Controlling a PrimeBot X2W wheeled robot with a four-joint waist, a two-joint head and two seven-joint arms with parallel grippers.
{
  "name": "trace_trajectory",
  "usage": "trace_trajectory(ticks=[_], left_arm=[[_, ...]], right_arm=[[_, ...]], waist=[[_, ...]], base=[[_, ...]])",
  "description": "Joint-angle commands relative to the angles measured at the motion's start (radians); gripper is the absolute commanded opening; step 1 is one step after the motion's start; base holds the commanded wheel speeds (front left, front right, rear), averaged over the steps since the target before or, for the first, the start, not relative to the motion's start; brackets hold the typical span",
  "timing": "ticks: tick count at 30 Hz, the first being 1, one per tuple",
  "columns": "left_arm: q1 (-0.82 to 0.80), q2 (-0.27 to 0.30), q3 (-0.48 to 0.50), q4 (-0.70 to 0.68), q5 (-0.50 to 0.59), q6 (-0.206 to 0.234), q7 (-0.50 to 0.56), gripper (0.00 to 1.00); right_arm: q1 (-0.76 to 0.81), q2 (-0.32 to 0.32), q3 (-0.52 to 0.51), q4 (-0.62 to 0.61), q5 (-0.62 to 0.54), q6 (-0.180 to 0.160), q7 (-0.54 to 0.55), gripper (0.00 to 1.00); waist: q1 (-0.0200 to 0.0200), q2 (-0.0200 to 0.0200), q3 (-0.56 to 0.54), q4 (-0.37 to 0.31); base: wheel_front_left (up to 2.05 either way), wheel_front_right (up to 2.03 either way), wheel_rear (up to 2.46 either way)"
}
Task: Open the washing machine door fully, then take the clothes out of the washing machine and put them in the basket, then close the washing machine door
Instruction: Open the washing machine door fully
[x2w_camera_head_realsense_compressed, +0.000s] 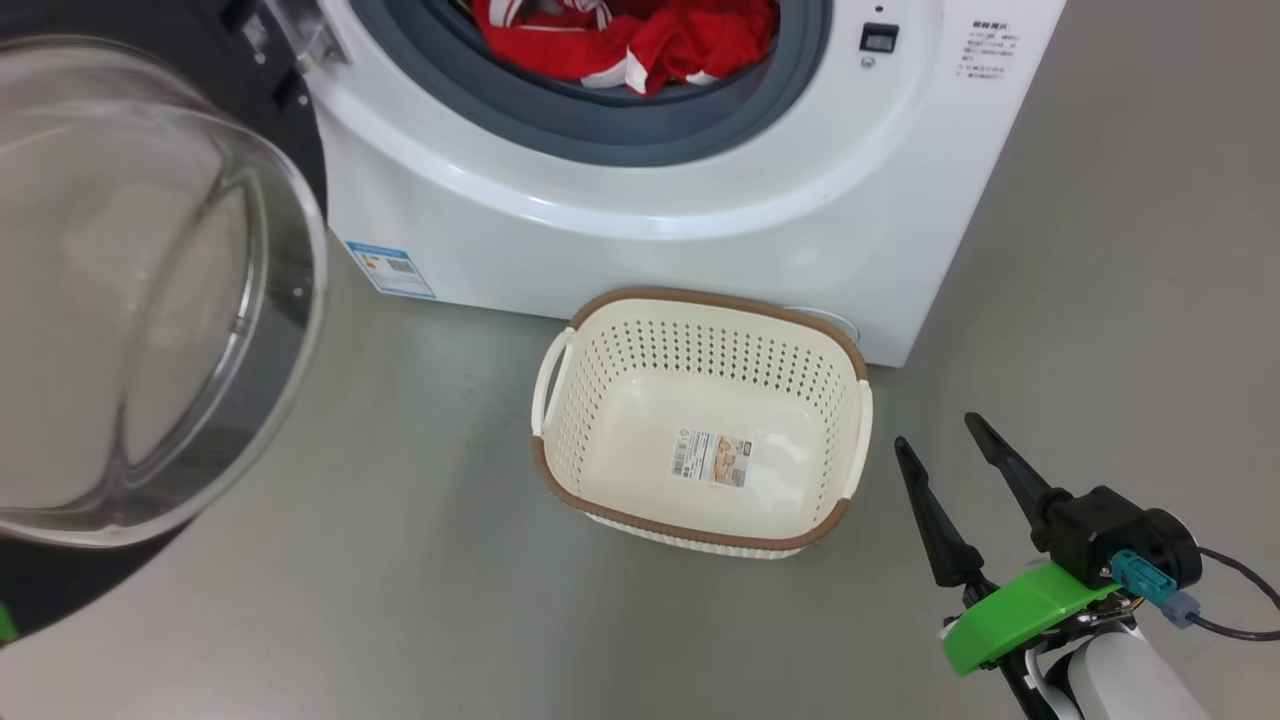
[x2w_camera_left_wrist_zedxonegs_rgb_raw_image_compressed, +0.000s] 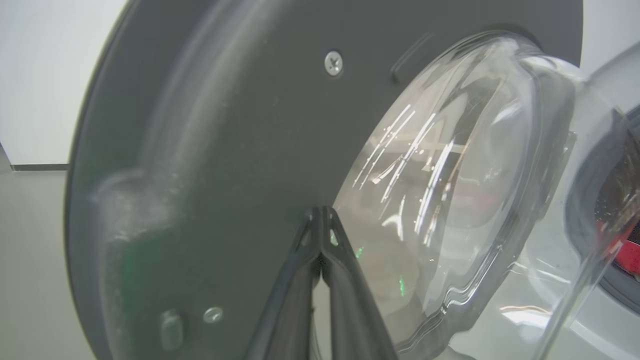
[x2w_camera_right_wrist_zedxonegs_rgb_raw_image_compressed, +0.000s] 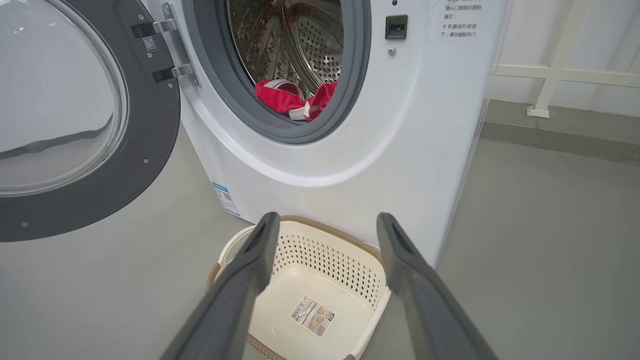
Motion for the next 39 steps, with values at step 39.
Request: trace_trajectory(ticks=[39], left_arm=[[0.034, 0.121, 0.030, 0.054, 0.006, -0.059, -0.005, 0.00]], right_arm=[[0.015, 0.019, 0.003, -0.034, -0.003, 0.007, -0.009, 1.00]], waist=[[0.0000, 0.0000, -0.074, -0.052]], base=[[0.00, 0.00, 0.00]])
